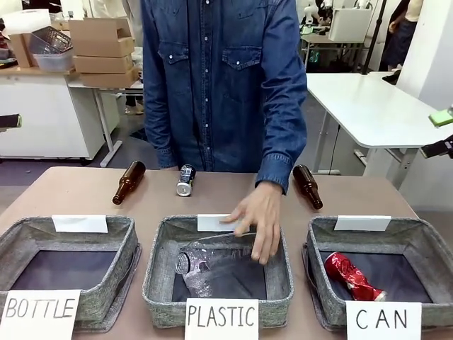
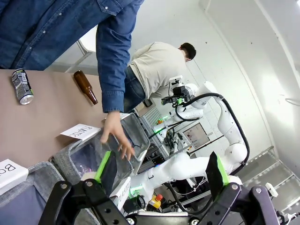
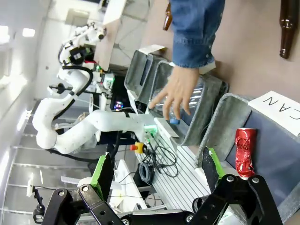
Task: Sort the can waste into the basket.
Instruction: Pick up the can waste from the table and place it in the right Fabric basket.
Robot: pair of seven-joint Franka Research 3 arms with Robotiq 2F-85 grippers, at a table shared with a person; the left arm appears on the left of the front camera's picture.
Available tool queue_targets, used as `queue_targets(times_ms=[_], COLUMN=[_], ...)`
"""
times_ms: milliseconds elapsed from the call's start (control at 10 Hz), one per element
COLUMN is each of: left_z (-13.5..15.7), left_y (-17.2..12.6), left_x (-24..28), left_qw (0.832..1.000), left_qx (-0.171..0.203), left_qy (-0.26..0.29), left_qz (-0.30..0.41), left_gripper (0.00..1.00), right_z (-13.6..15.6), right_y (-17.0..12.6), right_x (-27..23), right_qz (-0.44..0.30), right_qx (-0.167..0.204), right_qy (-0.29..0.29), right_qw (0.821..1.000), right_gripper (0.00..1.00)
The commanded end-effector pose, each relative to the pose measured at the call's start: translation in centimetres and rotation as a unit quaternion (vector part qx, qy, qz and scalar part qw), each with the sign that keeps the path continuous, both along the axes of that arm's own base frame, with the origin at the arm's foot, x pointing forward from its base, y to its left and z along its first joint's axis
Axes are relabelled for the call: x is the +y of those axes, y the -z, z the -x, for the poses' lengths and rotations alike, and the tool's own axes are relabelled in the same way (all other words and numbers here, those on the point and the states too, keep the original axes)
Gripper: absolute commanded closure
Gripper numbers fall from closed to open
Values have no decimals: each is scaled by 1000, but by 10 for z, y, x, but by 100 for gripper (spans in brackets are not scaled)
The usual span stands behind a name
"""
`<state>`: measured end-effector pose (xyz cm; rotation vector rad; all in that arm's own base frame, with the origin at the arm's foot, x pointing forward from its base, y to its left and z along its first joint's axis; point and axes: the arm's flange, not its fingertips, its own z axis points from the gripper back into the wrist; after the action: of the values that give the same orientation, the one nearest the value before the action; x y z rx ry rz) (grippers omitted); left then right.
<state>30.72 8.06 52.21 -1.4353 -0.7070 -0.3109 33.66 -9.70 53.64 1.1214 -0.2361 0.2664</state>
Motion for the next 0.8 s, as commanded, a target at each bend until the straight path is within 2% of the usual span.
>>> queue_targets(times_ms=[0, 200, 300, 400, 500, 600, 700], left_z=[-2, 0, -14, -36, -65, -92, -120], left_y=[-2, 0, -4, -8, -7, 4, 22], left_x=[-1, 0, -16, -39, -73, -106, -138], left_qw=[1000, 1000, 999, 996, 988, 977, 961], left_qx=[-13, 0, -1, 3, 20, 39, 58], left_qy=[1, 0, 32, 49, 90, 94, 66], left_qz=[7, 0, -27, -71, -123, -187, -263], left_gripper=[0, 0, 0, 0, 0, 0, 0], right_z=[3, 3, 3, 3, 3, 3, 3], right_y=[4, 4, 4, 4, 4, 4, 4], right_x=[-1, -1, -1, -1, -1, -1, -1], right_qz=[2, 2, 2, 2, 2, 2, 2], right_qx=[-12, -12, -12, -12, -12, -12, -12], right_qy=[-8, -8, -8, -8, -8, -8, -8], right_qw=[1000, 1000, 1000, 1000, 1000, 1000, 1000], right_gripper=[0, 0, 0, 0, 0, 0, 0])
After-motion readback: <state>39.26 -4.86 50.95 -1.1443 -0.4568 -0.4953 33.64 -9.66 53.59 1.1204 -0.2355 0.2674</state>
